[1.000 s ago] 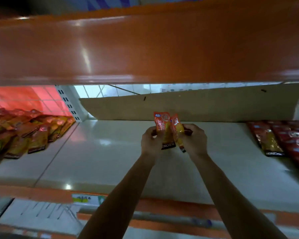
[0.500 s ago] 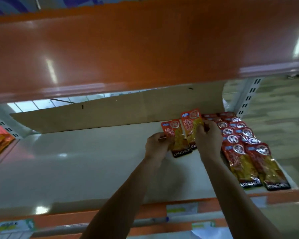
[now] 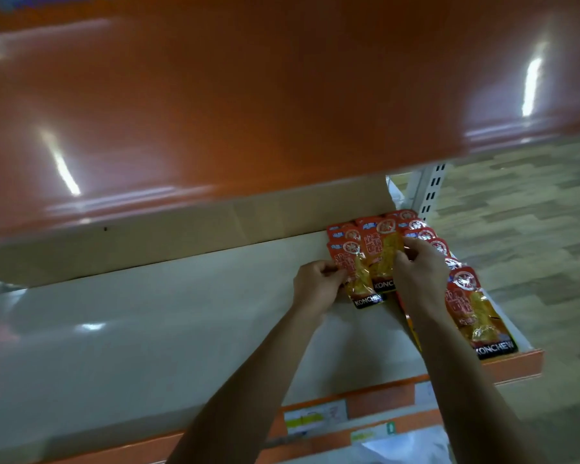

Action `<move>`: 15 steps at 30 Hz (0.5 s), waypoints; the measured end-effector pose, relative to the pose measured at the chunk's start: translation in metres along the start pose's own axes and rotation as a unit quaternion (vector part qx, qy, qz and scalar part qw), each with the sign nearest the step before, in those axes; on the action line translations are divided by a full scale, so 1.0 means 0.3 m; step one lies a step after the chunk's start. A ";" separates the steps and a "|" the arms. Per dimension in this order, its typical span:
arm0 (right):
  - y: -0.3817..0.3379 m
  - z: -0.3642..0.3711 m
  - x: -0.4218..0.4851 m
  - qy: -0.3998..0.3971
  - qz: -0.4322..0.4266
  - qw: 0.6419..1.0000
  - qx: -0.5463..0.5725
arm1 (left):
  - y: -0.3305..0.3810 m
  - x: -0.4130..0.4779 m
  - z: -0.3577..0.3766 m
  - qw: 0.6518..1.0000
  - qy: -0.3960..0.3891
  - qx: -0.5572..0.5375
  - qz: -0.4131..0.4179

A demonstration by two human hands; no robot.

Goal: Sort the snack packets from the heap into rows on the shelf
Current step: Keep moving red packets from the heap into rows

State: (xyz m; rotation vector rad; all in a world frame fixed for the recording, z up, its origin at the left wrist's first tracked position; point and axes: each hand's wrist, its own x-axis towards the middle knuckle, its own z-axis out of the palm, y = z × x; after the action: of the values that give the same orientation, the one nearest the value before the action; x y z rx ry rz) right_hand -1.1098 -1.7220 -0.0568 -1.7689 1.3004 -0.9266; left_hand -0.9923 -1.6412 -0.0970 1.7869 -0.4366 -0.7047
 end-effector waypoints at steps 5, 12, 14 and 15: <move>0.013 -0.028 0.010 0.017 0.001 1.000 -0.014 | 0.007 0.008 0.037 1.000 0.011 0.017 0.006; 0.020 -0.044 0.007 0.021 -0.010 0.999 -0.024 | 0.014 0.010 0.058 0.999 0.029 0.042 0.015; 0.018 -0.047 0.004 0.025 -0.012 0.999 -0.024 | 0.023 0.011 0.061 0.997 0.043 0.063 0.024; 0.018 -0.048 0.002 0.025 -0.013 0.999 -0.023 | 0.028 0.012 0.061 0.996 0.048 0.074 0.025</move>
State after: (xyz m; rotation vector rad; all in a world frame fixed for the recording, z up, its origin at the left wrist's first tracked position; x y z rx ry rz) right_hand -1.1244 -1.7259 -0.0548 -1.8124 1.3438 -0.9665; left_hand -1.0010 -1.6595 -0.0939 1.9330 -0.4756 -0.5609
